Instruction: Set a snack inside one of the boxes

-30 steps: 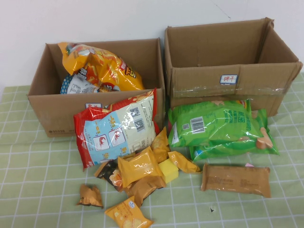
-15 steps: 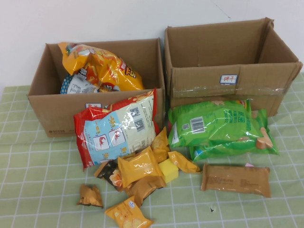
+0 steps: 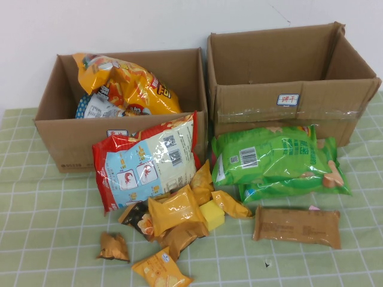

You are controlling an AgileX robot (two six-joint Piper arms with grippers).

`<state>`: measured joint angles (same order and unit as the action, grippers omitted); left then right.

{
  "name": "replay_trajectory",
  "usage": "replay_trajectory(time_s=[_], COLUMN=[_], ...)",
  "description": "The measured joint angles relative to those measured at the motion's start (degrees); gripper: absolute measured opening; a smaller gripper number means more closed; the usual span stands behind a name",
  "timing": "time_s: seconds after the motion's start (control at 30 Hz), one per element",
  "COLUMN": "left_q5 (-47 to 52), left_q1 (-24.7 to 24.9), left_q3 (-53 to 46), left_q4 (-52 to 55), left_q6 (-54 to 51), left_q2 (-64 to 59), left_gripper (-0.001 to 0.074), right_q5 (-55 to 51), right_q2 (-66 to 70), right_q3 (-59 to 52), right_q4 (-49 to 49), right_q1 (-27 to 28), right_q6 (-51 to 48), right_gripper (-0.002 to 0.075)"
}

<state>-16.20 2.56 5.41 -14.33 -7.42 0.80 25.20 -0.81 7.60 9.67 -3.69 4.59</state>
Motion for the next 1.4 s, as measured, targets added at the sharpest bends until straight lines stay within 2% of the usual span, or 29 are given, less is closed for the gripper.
replay_trajectory(time_s=[0.2, 0.3, 0.47, 0.63, 0.73, 0.9, 1.0, 1.2, 1.3, 1.4], left_q5=[15.4, 24.4, 40.9, 52.6, 54.2, 51.1, 49.8, 54.8, 56.9, 56.9], left_q1=[0.0, 0.0, 0.0, 0.0, 0.0, 0.0, 0.0, 0.0, 0.3, 2.3], left_q3=[13.0, 18.4, 20.9, 20.9, 20.9, 22.8, 26.1, 36.1, 40.8, 44.8], left_q4=[1.0, 1.2, 1.2, 0.0, -3.3, -9.7, -12.6, -16.9, -17.5, -16.3], left_q6=[-5.0, -6.3, -6.8, -6.8, -6.8, -7.5, -8.4, -14.9, -16.6, -16.7], left_q2=[-2.8, -8.0, -17.9, -29.7, -37.5, -50.7, -59.5, -76.4, -83.7, -90.0], left_gripper=[-0.0001, -0.0001, -0.0001, -0.0001, -0.0001, 0.0005, 0.0076, 0.0407, 0.0473, 0.0479], right_q5=[-23.5, -34.4, -47.1, -62.9, -65.6, -60.9, -59.5, -60.0, -59.4, -58.6], right_q2=[1.7, 7.9, 16.4, 26.9, 32.8, 40.9, 45.1, 50.4, 50.6, 50.6], right_q3=[14.2, 20.0, 23.1, 23.1, 23.1, 23.1, 23.1, 23.1, 23.1, 23.1], right_q4=[0.0, 0.0, 0.0, 0.0, 0.0, 0.0, 0.0, 0.0, 0.0, 0.0], right_q1=[0.0, 0.0, 0.0, 0.0, 0.0, 0.0, 0.0, 0.0, 0.0, 0.0], right_q6=[-2.3, -2.8, -5.5, -10.5, -9.7, -2.2, -1.0, -0.2, -0.1, 0.0], right_gripper=[-0.0002, -0.0002, -0.0002, -0.0002, -0.0002, -0.0002, -0.0002, -0.0002, -0.0002, -0.0002])
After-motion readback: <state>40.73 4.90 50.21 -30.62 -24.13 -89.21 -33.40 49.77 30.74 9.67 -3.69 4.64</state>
